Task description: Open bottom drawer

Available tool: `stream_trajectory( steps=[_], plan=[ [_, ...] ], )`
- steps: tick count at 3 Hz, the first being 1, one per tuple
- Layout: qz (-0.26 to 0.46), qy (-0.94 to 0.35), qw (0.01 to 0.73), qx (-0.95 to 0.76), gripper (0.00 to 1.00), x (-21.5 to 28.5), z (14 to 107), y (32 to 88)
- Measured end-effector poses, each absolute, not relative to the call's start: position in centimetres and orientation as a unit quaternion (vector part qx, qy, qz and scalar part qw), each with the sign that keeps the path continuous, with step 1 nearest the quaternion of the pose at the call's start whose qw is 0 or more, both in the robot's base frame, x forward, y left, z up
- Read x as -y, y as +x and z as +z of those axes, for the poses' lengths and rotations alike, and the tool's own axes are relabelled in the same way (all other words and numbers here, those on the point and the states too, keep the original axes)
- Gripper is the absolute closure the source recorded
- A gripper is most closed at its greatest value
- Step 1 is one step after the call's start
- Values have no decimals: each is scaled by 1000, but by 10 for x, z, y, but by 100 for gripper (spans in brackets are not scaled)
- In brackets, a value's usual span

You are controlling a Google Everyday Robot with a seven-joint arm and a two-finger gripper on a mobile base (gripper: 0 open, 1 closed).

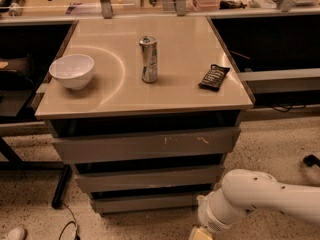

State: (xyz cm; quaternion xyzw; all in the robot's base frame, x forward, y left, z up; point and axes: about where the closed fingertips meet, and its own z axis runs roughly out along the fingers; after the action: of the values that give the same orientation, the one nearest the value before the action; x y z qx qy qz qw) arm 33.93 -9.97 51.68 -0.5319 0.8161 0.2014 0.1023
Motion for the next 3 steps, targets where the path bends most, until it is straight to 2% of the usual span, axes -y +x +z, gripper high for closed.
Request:
stream_trajectory(
  steps=[3],
  plan=[
    [219, -503, 143, -824, 0, 89, 392, 381]
  ],
)
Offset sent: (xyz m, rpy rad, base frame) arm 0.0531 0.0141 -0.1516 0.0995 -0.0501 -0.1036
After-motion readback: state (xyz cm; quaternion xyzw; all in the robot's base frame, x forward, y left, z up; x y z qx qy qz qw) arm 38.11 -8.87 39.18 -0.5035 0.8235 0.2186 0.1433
